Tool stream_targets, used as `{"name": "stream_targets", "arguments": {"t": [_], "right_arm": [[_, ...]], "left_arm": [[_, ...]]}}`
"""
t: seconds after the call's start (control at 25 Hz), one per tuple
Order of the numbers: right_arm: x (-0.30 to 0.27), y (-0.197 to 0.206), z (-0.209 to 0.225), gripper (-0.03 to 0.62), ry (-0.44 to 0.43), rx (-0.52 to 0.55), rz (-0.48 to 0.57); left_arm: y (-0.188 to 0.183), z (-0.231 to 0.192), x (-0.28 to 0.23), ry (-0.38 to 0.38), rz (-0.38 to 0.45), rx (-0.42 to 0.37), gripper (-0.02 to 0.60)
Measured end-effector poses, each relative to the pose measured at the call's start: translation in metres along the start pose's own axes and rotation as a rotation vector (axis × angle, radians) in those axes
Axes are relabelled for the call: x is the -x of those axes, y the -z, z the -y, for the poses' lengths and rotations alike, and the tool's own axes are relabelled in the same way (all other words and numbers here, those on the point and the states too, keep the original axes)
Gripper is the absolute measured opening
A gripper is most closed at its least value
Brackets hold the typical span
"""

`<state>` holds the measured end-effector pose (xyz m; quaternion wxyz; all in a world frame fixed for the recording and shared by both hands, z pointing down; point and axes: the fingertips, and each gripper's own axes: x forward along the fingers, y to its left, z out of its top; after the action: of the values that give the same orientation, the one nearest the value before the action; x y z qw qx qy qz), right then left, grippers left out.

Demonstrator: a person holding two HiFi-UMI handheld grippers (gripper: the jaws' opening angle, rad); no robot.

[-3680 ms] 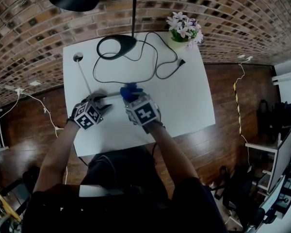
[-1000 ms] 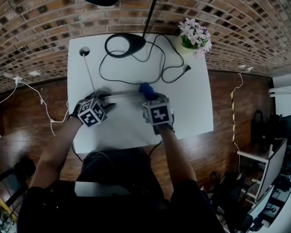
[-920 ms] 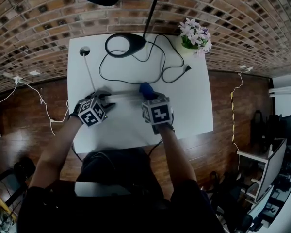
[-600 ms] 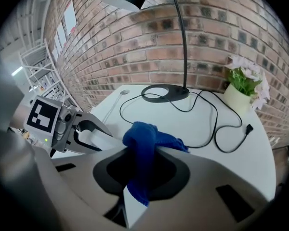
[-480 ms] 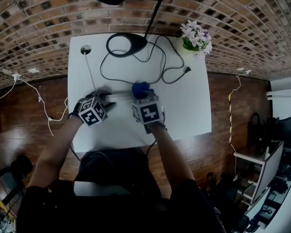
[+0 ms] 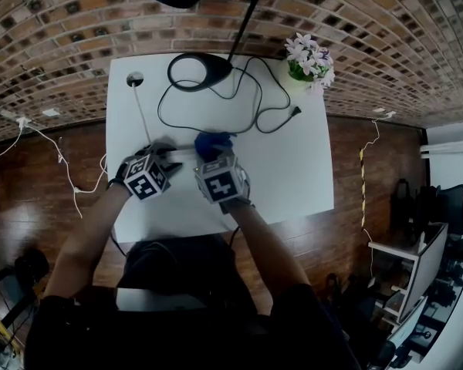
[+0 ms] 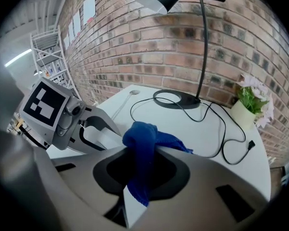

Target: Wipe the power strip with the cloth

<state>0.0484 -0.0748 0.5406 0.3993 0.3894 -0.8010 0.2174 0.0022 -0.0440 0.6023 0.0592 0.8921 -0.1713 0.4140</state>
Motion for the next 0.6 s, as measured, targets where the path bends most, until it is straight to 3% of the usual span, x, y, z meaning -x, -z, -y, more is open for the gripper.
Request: {"name": "stream_targets", "arguments": {"t": [0.6], "right_arm": [[-0.017, -0.016, -0.048, 0.064, -0.097, 0.088, 0.026]], "left_arm": [[0.001, -0.002, 0.0, -0.008, 0.018, -0.002, 0.19]]}}
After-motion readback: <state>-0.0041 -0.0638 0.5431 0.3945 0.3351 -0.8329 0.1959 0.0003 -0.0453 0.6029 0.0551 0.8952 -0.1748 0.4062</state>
